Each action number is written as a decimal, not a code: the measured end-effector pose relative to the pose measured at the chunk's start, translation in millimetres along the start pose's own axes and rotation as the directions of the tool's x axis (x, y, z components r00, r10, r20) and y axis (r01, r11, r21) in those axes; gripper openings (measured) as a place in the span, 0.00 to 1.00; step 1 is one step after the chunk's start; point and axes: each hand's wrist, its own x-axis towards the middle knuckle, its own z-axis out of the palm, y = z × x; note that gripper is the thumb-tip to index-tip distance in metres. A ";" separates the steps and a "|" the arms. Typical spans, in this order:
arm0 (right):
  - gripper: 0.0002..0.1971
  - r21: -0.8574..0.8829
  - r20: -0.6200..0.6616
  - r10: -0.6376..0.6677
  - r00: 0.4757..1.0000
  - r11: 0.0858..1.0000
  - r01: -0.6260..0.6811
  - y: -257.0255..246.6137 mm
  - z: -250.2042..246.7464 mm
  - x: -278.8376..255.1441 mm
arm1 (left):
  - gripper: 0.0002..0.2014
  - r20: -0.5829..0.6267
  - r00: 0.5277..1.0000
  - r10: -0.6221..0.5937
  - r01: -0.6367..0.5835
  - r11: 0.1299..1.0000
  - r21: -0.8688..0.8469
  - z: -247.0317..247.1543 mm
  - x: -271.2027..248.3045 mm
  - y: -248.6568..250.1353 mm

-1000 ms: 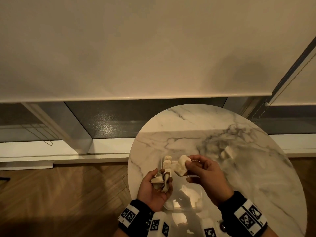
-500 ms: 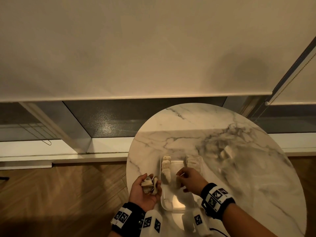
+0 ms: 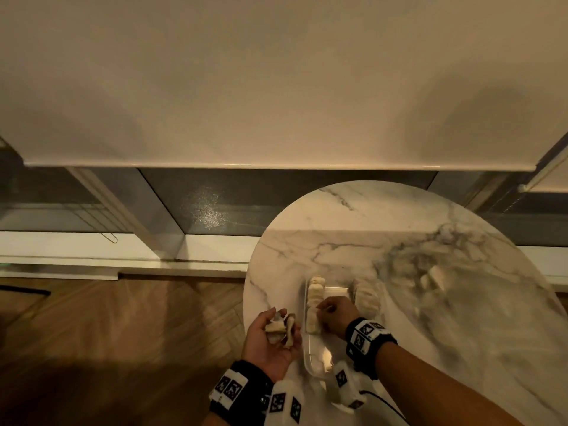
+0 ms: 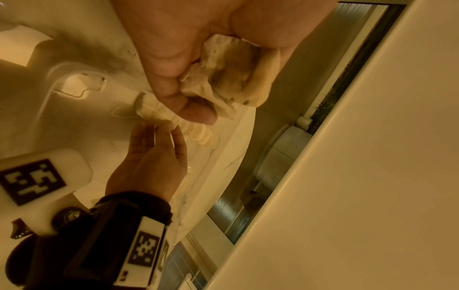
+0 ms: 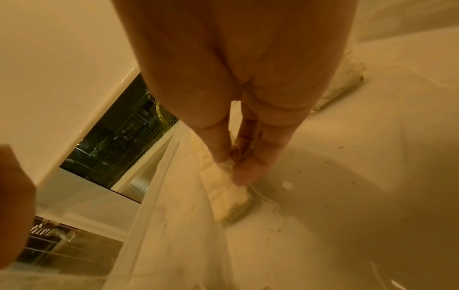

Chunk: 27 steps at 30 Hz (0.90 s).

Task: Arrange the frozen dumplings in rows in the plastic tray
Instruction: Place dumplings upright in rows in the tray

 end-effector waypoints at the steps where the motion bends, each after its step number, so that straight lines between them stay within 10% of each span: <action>1: 0.05 0.010 -0.016 -0.011 1.000 1.000 0.012 -14.1 -3.5 -13.4 | 0.08 -0.004 1.000 0.002 -0.002 1.000 -0.005 0.1 -0.2 0.7; 13: 0.27 -0.199 -0.002 0.039 0.999 0.979 -0.039 -23.6 -6.4 -22.1 | 0.08 0.001 1.000 0.014 -0.014 1.000 -0.003 -3.1 1.8 1.1; 21: 0.09 -0.308 -0.049 -0.022 0.999 0.951 0.006 -27.2 -2.2 -16.2 | 0.08 -0.001 1.000 0.029 -0.029 1.000 -0.011 -5.6 -0.5 2.1; 27: 0.19 -0.268 -0.052 0.021 0.998 0.963 -0.034 -30.2 -12.5 -18.8 | 0.09 0.012 0.999 0.036 -0.036 0.999 0.001 -7.9 -1.8 1.3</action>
